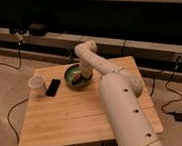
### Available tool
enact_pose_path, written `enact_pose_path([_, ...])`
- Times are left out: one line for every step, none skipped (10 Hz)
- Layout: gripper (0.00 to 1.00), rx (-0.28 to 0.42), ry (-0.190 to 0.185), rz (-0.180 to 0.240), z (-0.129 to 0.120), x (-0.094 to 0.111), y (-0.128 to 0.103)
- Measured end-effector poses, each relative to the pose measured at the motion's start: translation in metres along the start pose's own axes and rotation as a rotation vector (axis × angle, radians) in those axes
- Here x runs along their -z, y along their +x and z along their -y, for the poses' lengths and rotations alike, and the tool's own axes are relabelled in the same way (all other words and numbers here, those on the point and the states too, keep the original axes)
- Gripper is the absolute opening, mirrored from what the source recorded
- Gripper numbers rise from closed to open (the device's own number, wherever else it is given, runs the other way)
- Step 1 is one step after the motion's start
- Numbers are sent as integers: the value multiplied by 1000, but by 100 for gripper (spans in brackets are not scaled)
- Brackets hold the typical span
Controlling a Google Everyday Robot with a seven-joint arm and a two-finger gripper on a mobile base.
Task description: Push the ceramic bowl across the table
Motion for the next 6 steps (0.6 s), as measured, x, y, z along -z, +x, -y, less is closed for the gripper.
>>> enact_pose_path([0,-10,-10,0,-9,0,0])
enact_pose_path([0,-22,-21,3,-21,0,0])
enact_pose_path([0,-35,-30,11,-32,-1,-1])
enact_pose_path([0,-39,-35,15,-36,-2,-2])
enact_pose_path([2,-38,-36,15,-36,-1,-2])
enact_pose_path([10,-38,-36,15,-36,-2,-2])
